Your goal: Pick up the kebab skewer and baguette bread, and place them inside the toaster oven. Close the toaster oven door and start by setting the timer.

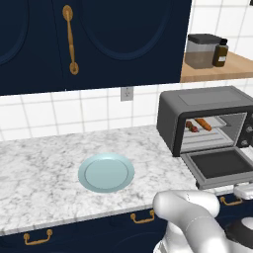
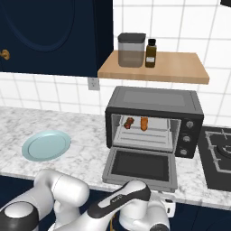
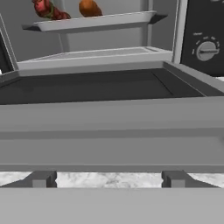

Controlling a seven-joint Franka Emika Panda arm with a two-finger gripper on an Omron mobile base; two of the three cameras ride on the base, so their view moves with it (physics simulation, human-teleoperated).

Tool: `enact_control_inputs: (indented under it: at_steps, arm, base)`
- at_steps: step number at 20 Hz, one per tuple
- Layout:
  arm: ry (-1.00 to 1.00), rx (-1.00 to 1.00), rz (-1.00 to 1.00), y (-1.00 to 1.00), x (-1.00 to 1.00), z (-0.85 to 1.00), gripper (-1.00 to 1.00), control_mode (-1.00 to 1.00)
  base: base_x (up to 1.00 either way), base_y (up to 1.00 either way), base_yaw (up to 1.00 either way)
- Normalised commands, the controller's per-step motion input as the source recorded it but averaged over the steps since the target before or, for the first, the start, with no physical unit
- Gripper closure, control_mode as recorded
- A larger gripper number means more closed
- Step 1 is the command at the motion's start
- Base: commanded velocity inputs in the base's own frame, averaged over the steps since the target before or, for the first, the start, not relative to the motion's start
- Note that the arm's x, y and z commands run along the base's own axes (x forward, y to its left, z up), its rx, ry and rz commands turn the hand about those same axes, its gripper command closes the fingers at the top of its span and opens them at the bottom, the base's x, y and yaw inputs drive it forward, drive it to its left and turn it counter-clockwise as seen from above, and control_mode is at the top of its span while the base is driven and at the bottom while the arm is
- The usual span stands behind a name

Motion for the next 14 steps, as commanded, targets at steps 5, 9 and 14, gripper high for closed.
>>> enact_control_inputs:
  at_steps: [5,9,14]
  arm:
    - [0.0,0.0,-0.02,0.0,0.13,0.12,-1.0,-1.0]
    - [0.0,0.0,-0.02,0.0,0.25,0.08,-1.0,-1.0]
    - [-0.05,0.01,-0.04,0.01,0.17,0.41,-1.0,-1.0]
  base:
    - [0.0,0.0,0.0]
    - [0.0,0.0,0.0]
    - [0.0,0.0,0.0]
